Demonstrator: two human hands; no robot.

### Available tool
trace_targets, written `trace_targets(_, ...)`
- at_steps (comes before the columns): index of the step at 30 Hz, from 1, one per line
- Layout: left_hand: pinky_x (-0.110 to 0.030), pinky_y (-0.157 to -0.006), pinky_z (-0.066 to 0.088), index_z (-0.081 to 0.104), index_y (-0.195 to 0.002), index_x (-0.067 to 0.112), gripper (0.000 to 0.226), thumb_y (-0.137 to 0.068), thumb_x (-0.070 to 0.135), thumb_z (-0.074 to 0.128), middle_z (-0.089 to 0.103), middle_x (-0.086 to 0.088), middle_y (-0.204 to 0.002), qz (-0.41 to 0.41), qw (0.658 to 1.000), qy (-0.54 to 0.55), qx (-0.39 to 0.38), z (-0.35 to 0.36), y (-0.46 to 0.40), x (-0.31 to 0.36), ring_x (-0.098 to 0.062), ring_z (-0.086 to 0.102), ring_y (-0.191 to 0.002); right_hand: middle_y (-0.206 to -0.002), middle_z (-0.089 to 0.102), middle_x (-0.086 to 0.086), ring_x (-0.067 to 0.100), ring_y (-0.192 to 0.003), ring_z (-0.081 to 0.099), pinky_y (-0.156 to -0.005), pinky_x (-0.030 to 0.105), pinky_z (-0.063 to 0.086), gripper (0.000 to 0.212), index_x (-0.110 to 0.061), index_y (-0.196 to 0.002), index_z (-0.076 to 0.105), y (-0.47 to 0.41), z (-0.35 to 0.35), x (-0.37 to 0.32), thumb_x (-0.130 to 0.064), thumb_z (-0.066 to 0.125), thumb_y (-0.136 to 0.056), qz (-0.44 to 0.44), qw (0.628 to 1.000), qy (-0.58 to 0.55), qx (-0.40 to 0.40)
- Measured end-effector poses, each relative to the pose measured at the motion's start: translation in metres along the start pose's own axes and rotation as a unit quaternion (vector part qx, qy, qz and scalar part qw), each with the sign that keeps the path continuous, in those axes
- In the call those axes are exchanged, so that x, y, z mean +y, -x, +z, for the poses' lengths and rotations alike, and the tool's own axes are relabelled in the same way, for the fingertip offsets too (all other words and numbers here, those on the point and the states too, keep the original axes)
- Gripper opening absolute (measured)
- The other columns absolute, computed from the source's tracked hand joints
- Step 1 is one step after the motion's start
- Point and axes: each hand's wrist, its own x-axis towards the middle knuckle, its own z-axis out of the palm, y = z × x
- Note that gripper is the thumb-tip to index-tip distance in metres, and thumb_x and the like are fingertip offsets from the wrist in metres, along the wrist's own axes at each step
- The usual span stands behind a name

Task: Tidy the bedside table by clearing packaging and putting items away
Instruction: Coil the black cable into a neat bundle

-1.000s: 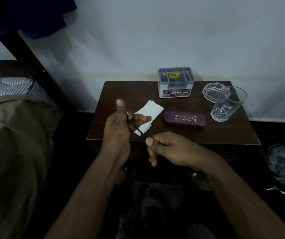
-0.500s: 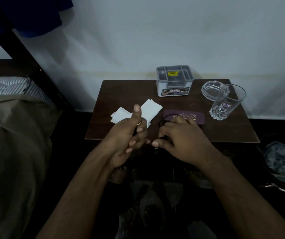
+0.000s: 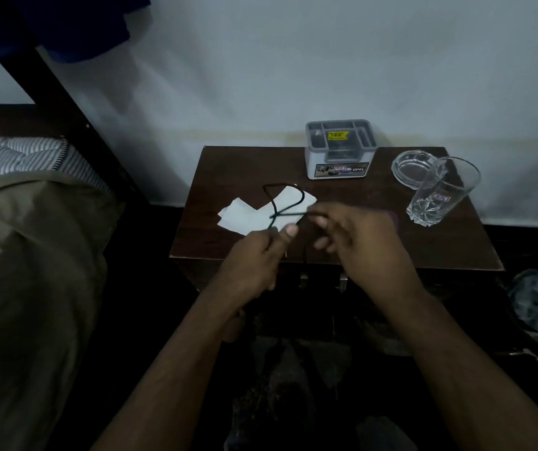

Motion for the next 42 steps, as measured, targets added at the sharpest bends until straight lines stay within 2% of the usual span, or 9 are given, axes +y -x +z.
trace_targets(3,-0.026,-0.051,0.040,0.050,-0.068,0.021,0.056,-0.101,0.064,0.037,0.051,0.003,-0.045,0.014,0.994,0.047,0.099,-0.003,-0.005,-0.002,-0.013,0.050,-0.040,-0.074,0.074,-0.004,0.023,-0.045,0.058,-0.038,0.024,0.042,0.019,-0.020,-0.102,0.070,0.002,-0.004,-0.009,-0.025,0.052,-0.106,0.014,0.979,-0.174,0.109)
trace_targets(11,-0.044,-0.061,0.041,0.057,-0.073,0.026,0.054,-0.095,0.069,0.034,0.043,0.010,-0.051,0.069,0.941,0.165,0.286,-0.020,-0.001,0.007,-0.016,0.042,-0.053,-0.038,0.034,-0.008,0.003,-0.028,0.024,-0.035,0.012,0.018,0.043,-0.025,-0.063,0.064,0.002,-0.026,-0.016,-0.040,0.055,-0.102,0.134,0.887,-0.433,0.092)
trace_targets(17,-0.032,-0.050,0.046,0.055,-0.146,0.023,0.063,-0.099,0.061,0.035,0.031,-0.011,-0.058,0.132,0.914,0.280,0.261,-0.015,0.051,0.030,-0.012,0.034,-0.046,-0.051,0.046,-0.003,0.011,-0.045,0.042,-0.045,0.021,0.036,0.044,-0.020,-0.065,0.062,0.054,-0.015,-0.022,-0.046,0.056,-0.101,0.054,0.975,-0.211,-0.054)
trace_targets(19,-0.039,-0.052,0.050,0.057,-0.143,0.037,0.048,-0.103,0.057,0.039,0.028,-0.001,-0.047,0.201,0.915,0.292,0.193,-0.013,0.076,0.032,-0.010,0.030,-0.040,-0.051,0.047,-0.006,0.010,-0.048,0.044,-0.050,0.022,0.040,0.045,-0.020,-0.068,0.060,0.074,-0.005,-0.026,-0.052,0.051,-0.098,0.043,0.982,-0.176,-0.057)
trace_targets(22,-0.040,-0.044,0.048,0.078,-0.106,0.018,0.044,-0.099,0.053,0.052,0.036,0.010,-0.039,0.213,0.930,0.263,0.142,-0.005,0.108,0.039,-0.005,0.035,-0.032,-0.046,0.042,-0.007,0.010,-0.041,0.037,-0.042,0.026,0.036,0.041,-0.024,-0.071,0.058,0.090,0.000,-0.040,-0.051,0.049,-0.101,0.038,0.973,-0.216,0.072)
trace_targets(27,-0.033,-0.050,0.043,0.058,-0.070,0.008,0.055,-0.099,0.053,0.051,0.052,0.006,-0.049,0.157,0.970,0.103,0.152,0.016,0.148,0.030,-0.013,0.052,-0.046,-0.045,0.049,-0.005,0.009,-0.036,0.043,-0.037,0.025,0.039,0.043,-0.017,-0.075,0.059,0.114,-0.006,-0.040,-0.048,0.049,-0.104,0.055,0.949,-0.191,0.245)
trace_targets(33,-0.036,-0.061,0.050,0.055,-0.070,0.021,0.057,-0.099,0.065,0.035,0.064,0.004,-0.062,0.118,0.969,-0.137,0.172,0.025,0.167,0.022,-0.014,0.064,-0.062,-0.104,0.073,0.004,0.024,-0.098,0.069,-0.086,0.033,0.052,0.014,-0.018,-0.107,0.069,0.143,-0.010,-0.016,-0.015,0.056,-0.100,0.079,0.983,0.160,0.039)
trace_targets(38,-0.040,-0.065,0.054,0.060,-0.079,0.018,0.052,-0.103,0.057,0.035,0.068,0.000,-0.071,0.097,0.956,-0.198,0.194,0.034,0.167,0.017,-0.026,0.067,-0.073,-0.091,0.074,-0.011,0.002,-0.085,0.069,-0.078,0.017,0.053,0.025,-0.027,-0.104,0.070,0.157,0.002,-0.043,-0.038,0.048,-0.105,-0.007,0.990,-0.137,0.019)
trace_targets(42,-0.032,-0.058,0.040,0.059,-0.080,0.020,0.047,-0.102,0.056,0.039,0.068,-0.002,-0.071,0.121,0.937,-0.243,0.220,0.038,0.161,0.015,-0.030,0.068,-0.073,-0.094,0.064,-0.004,0.009,-0.088,0.063,-0.082,0.026,0.050,0.016,-0.018,-0.104,0.070,0.159,0.008,-0.034,-0.027,0.058,-0.102,-0.052,0.999,0.013,-0.004)
